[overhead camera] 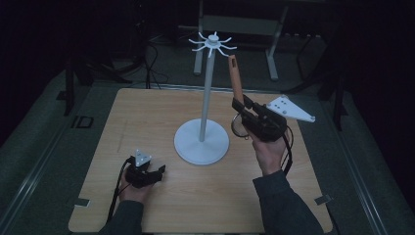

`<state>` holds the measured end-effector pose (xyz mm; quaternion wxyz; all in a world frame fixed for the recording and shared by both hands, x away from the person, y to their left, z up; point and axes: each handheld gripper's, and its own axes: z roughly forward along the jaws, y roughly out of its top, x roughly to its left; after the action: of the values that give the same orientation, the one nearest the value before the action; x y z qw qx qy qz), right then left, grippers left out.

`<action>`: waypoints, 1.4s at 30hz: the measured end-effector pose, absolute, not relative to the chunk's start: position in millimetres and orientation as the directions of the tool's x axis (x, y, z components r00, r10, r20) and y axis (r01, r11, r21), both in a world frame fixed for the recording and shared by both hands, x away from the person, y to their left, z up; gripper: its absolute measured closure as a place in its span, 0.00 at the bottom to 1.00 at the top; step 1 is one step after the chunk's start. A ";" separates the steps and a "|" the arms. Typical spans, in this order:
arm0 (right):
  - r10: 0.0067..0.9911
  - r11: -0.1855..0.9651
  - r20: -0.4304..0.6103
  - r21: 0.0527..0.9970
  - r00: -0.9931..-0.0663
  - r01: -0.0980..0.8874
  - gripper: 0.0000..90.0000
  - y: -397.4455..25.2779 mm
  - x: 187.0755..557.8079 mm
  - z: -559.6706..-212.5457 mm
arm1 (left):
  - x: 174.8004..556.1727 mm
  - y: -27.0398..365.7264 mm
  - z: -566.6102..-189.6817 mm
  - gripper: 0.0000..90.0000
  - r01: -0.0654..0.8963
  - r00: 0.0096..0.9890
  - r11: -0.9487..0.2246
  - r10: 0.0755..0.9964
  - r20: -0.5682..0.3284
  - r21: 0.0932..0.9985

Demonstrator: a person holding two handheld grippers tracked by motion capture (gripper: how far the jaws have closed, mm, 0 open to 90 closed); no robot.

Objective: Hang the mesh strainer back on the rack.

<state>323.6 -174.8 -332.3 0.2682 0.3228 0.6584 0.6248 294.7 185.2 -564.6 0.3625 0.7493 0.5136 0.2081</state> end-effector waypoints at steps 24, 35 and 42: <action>0.732 -0.014 0.063 0.997 -0.679 0.078 0.78 -159.5 329.3 -324.0 | 294.9 185.6 -564.6 0.37 0.617 0.385 -0.206 0.921 -0.063 0.759; 0.728 -0.032 0.099 0.993 -0.678 0.110 0.78 -163.2 334.6 -328.0 | 295.0 185.6 -564.6 0.37 0.619 0.384 -0.205 0.921 -0.064 0.758; 0.703 -0.037 0.131 0.988 -0.699 0.148 0.78 -159.7 344.4 -326.8 | 294.9 185.6 -564.6 0.37 0.618 0.384 -0.205 0.921 -0.065 0.759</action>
<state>344.4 -159.7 -326.8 0.2157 0.3226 0.6593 0.6440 294.9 185.6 -564.6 0.3645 0.7479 0.5145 0.2075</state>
